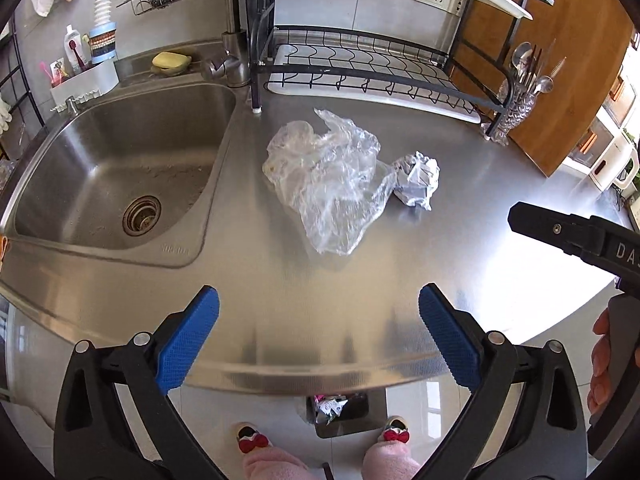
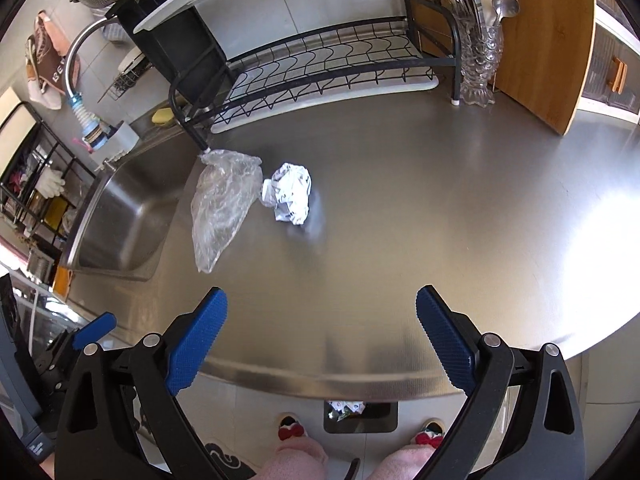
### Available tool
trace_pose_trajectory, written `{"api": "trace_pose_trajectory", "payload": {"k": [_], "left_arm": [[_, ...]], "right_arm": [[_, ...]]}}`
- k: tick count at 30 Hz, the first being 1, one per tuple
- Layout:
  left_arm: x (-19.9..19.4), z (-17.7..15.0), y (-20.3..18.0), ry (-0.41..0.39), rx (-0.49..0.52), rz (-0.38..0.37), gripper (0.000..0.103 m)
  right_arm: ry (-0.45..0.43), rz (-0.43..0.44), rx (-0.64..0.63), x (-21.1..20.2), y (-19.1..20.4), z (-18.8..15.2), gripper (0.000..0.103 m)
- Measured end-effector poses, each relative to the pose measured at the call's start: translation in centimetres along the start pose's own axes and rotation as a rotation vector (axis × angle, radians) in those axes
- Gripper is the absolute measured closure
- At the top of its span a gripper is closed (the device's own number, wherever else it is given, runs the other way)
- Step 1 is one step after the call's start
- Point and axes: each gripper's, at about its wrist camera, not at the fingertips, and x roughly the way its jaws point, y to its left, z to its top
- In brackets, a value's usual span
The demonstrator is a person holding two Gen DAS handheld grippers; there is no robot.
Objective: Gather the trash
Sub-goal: 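Raise both open tools back toward the counter, then grasp the crumpled foil paper with the right tool while the left tool grasps the clear plastic bag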
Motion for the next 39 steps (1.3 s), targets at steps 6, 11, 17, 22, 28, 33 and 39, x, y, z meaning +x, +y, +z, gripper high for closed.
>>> {"api": "trace_pose_trajectory", "payload": {"k": [6,11,17,22,28,33,39], "left_arm": [[3.2,2.6,0.2,0.015,0.008,-0.009,0.008],[5.5,3.9,0.1,0.026,0.014,-0.005,0.008],[7.9,5.1,0.1,0.030,0.021,-0.005,0.008],[9.8,5.3,0.4,0.054,0.018,-0.005,0.013],[10.9,5.3,0.6,0.060,0.032,-0.034,0.059],[10.9,5.4,0.8,0.066,0.032,-0.046,0.100],[9.1,4.7,0.6,0.033,0.029,-0.044,0.102]], "right_arm": [[0.022,0.039,0.030,3.4,0.7,3.5,0.010],[0.081,0.081,0.070,6.7,0.7,5.2,0.024],[0.091,0.083,0.091,9.1,0.8,6.6,0.030],[0.122,0.079,0.092,11.0,0.9,7.1,0.030],[0.157,0.112,0.104,12.6,0.8,6.4,0.055],[0.140,0.092,0.072,12.2,1.1,6.2,0.061],[0.122,0.081,0.081,10.8,0.4,5.6,0.061]]}}
